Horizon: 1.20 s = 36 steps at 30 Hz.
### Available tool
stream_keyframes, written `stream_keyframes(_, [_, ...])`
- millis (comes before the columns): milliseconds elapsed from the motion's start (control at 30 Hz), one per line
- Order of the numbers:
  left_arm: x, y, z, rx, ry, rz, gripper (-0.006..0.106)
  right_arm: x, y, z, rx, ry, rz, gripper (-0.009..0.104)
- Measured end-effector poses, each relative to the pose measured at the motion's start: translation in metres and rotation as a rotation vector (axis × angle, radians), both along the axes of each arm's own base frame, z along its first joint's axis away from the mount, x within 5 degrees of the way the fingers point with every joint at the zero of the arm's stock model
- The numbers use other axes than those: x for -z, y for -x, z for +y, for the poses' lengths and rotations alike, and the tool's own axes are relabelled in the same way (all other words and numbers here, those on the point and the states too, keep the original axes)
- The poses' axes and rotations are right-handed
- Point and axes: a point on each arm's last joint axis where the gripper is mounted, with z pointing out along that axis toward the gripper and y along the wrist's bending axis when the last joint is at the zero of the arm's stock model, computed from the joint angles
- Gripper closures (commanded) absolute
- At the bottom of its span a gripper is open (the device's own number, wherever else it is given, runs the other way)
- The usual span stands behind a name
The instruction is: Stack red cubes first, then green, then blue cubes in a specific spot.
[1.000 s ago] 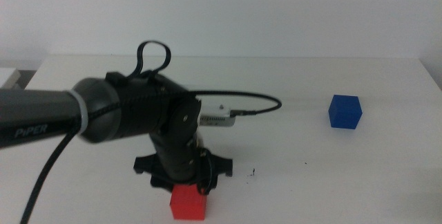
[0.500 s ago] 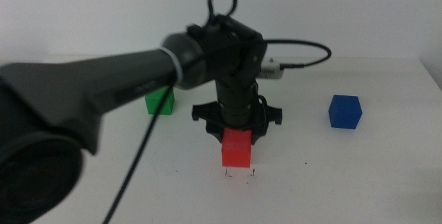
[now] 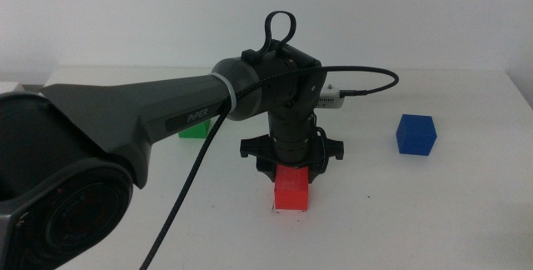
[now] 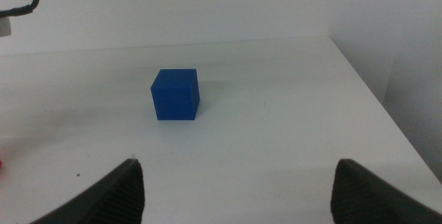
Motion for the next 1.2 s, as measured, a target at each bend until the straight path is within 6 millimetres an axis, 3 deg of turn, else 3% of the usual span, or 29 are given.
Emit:
stream_keyframes(200, [0.001,0.0,0.002,-0.002,-0.019,0.007,0.006,0.0,0.0,0.0,0.0,0.0,0.0,0.007])
stream_keyframes(333, [-0.003,0.002,0.002,0.008,-0.018,0.008,0.007,0.0,0.0,0.0,0.0,0.0,0.0,0.007])
stream_keyframes(467, [-0.039,0.002,0.018,0.023,-0.035,-0.052,0.007,0.0,0.0,0.0,0.0,0.0,0.0,0.007])
stream_keyframes(600, [-0.086,-0.016,0.066,-0.039,-0.046,-0.156,0.007,0.0,0.0,0.0,0.0,0.0,0.0,0.007])
stream_keyframes(700, [-0.096,-0.041,0.112,-0.102,-0.054,-0.201,0.007,0.0,0.0,0.0,0.0,0.0,0.0,0.007])
stream_keyframes(800, [-0.085,-0.068,0.152,-0.15,-0.037,-0.201,0.007,0.0,0.0,0.0,0.0,0.0,0.0,0.007])
stream_keyframes(900, [-0.068,-0.09,0.174,-0.157,0.032,-0.194,0.007,0.0,0.0,0.0,0.0,0.0,0.0,0.007])
stream_keyframes(1033, [-0.033,-0.112,0.182,-0.149,0.09,-0.152,0.007,0.0,0.0,0.0,0.0,0.0,0.0,0.007])
stream_keyframes(1200, [-0.002,-0.123,0.179,-0.129,0.093,-0.131,0.007,0.0,0.0,0.0,0.0,0.0,0.0,0.007])
